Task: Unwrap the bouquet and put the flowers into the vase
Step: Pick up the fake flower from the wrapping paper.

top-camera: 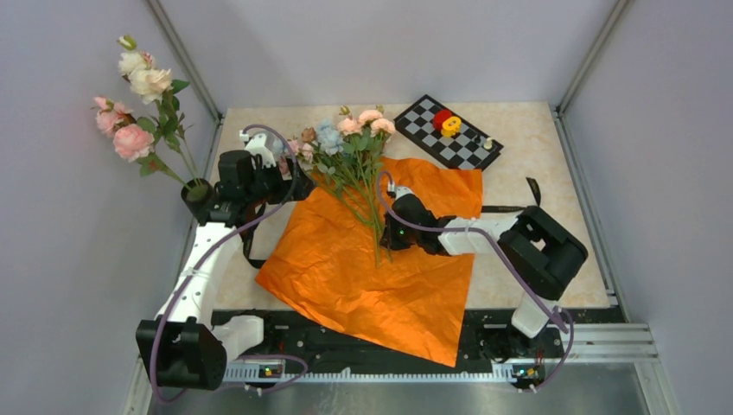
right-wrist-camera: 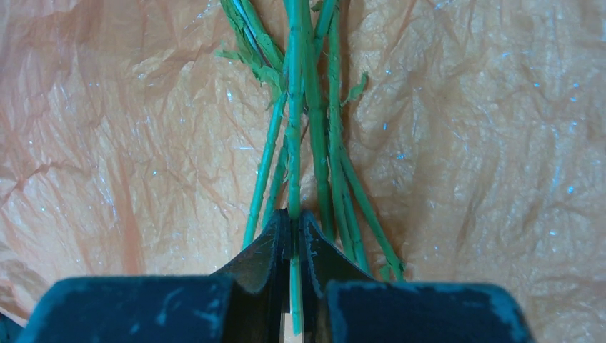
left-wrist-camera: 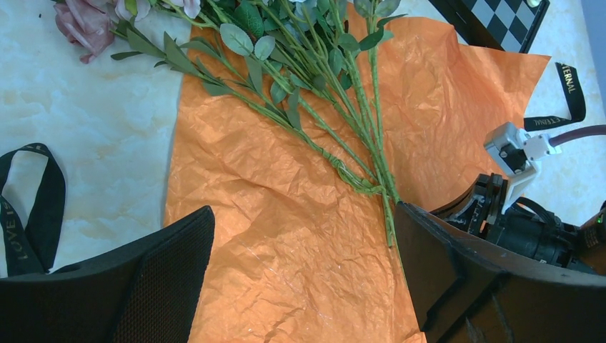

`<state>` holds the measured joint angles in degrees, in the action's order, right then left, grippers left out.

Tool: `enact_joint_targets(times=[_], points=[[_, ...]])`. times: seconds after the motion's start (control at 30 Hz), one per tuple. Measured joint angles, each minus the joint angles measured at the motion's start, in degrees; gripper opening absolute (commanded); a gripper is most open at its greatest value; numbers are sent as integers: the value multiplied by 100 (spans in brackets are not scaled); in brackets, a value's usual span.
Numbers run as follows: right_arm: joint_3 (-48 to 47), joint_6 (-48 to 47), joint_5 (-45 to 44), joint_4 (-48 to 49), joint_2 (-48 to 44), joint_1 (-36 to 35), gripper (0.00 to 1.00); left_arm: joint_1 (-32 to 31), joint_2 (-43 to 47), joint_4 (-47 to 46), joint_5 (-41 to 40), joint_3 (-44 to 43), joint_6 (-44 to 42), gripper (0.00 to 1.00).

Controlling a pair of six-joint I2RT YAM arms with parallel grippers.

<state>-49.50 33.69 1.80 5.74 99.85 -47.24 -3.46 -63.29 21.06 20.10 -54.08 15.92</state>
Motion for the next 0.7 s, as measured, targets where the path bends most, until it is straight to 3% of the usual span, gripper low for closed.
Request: enact_joint_targets(times=[0.7], points=[[769,109,-175,1123,-1200,0,0,0,-22,-7,28,0,4,99]])
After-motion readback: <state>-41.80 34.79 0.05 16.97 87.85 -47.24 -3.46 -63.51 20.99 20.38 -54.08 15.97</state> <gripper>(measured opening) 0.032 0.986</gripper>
